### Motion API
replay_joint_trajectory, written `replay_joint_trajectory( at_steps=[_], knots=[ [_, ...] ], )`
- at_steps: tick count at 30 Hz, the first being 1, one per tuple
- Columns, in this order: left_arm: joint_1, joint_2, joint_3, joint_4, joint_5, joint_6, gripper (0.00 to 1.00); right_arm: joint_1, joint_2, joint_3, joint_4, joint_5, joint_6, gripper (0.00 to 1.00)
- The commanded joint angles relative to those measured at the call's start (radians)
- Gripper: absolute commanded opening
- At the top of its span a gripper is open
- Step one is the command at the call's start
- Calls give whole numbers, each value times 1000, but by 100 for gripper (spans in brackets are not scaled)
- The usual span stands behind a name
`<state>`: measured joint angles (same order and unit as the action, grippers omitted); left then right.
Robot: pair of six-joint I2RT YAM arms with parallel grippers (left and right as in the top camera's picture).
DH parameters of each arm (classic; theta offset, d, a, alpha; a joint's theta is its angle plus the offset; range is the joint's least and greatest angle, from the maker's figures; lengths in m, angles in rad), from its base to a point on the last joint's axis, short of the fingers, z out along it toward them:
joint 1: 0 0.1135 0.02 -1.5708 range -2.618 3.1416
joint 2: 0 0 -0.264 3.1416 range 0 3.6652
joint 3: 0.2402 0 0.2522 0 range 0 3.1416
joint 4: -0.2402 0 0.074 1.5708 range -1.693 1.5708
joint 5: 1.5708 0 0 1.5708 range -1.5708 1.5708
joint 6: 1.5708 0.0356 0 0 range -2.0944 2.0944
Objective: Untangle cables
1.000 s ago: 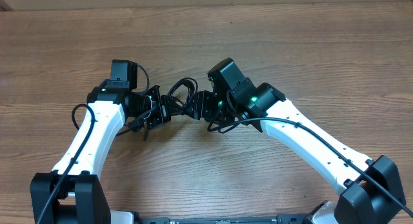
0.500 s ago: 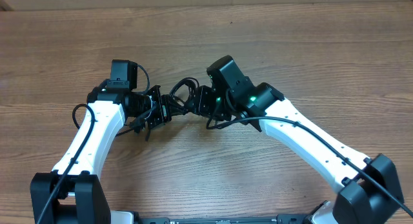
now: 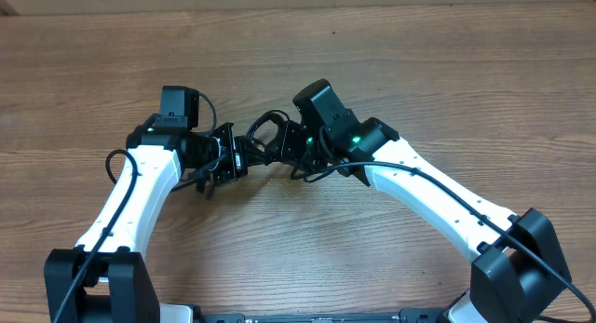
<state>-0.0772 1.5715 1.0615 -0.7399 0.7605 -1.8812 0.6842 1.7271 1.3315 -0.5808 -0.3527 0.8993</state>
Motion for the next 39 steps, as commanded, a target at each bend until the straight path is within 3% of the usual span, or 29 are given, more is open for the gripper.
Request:
replay_joint_trajectory(
  at_steps=[1,6,18,23,30,34,39],
  knots=[
    [-23,-26,23,23,-10,27,4,3,-2,-3,4,-56,18,21],
    [-21,-26,23,65,-10,27,4,3,-2,-3,-61,-28,18,4],
    [1,-26,23,65,45,106,4,-39,-2,-3,-251,304,59,4],
    [58,-26,23,91,206,204,4,-105,-2,-3,-321,438,96,4],
    [150,-26,23,95,370,357,4,-261,-2,-3,-340,449,75,4],
    [192,-26,23,187,420,446,4,-320,-2,-3,-345,440,26,4],
    [241,-26,23,419,508,491,4,-413,-2,-3,-396,562,9,4]
  ],
)
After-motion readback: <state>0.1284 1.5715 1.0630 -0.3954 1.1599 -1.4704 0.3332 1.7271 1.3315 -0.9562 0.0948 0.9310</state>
